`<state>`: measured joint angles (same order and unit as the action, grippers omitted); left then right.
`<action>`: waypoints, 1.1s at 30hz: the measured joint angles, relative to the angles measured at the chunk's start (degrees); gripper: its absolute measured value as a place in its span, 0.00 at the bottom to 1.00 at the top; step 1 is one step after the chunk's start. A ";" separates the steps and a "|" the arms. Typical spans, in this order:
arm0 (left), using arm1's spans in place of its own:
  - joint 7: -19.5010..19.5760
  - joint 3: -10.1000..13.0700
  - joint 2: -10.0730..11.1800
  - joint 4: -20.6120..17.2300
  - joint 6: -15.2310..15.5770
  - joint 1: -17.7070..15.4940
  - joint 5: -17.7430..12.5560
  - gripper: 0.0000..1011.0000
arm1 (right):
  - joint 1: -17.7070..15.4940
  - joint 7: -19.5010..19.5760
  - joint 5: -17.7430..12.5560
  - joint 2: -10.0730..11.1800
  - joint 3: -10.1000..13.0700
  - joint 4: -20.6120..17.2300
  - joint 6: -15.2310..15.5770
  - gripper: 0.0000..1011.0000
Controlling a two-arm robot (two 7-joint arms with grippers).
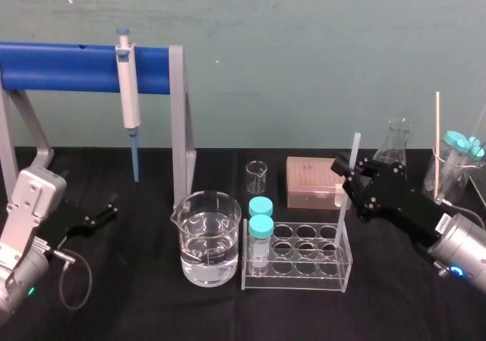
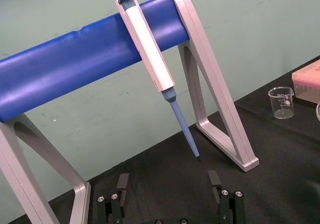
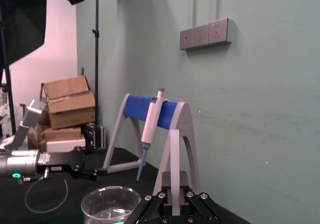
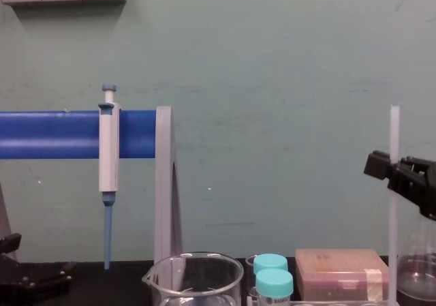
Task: Pick up the stirring rod with one hand, then place it down.
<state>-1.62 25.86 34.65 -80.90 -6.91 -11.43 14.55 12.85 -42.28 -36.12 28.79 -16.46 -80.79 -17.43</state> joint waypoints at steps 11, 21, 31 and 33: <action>0.00 0.00 0.00 0.00 0.00 0.00 0.00 0.99 | 0.85 -0.43 0.83 -1.30 -1.08 3.58 -2.03 0.07; 0.00 0.00 0.00 0.00 0.00 0.00 0.00 0.99 | 1.15 -0.83 1.93 -2.05 -2.11 6.40 -2.72 0.07; 0.00 0.00 0.00 0.00 0.00 0.00 0.00 0.99 | 1.68 -0.52 3.46 -3.01 -3.18 9.32 -2.67 0.07; 0.00 0.00 0.00 0.00 0.00 0.00 0.00 0.99 | 1.78 -0.25 3.80 -3.22 -3.32 9.82 -2.53 0.07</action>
<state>-1.62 25.86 34.64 -80.90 -6.91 -11.43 14.55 14.63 -42.53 -32.33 25.57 -19.78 -70.97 -19.96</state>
